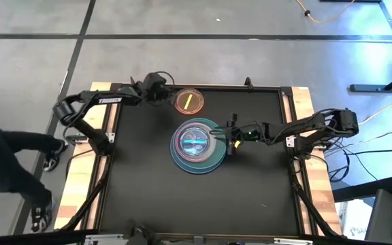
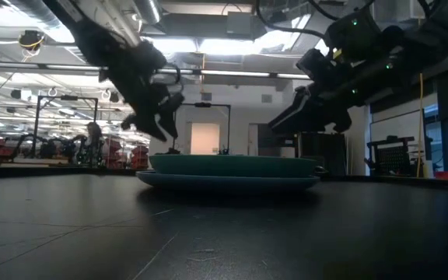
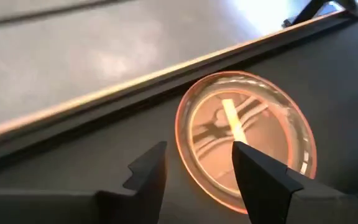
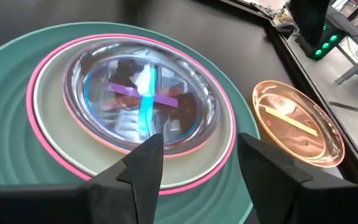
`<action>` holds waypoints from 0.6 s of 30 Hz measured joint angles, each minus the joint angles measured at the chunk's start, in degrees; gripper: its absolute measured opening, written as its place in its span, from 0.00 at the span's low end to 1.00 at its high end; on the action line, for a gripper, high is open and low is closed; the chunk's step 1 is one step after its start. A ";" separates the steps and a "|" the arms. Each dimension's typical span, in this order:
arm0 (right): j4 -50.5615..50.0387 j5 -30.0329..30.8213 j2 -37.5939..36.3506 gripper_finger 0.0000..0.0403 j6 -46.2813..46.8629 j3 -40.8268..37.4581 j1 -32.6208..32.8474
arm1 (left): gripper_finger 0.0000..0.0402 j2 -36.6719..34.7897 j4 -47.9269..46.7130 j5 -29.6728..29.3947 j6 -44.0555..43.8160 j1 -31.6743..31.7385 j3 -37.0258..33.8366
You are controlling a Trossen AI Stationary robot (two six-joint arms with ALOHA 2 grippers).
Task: Stack plastic plates
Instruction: Stack the orange transparent plate on top of the blue transparent plate
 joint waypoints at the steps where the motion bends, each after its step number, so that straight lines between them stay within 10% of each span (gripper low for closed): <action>1: -0.18 -0.01 0.00 0.49 -0.02 0.00 -0.03 | 0.43 1.62 0.86 1.00 -0.85 0.73 0.03; 18: -0.84 -1.03 0.04 0.49 0.90 0.00 0.08 | 0.43 19.64 4.61 13.18 -5.43 4.52 6.47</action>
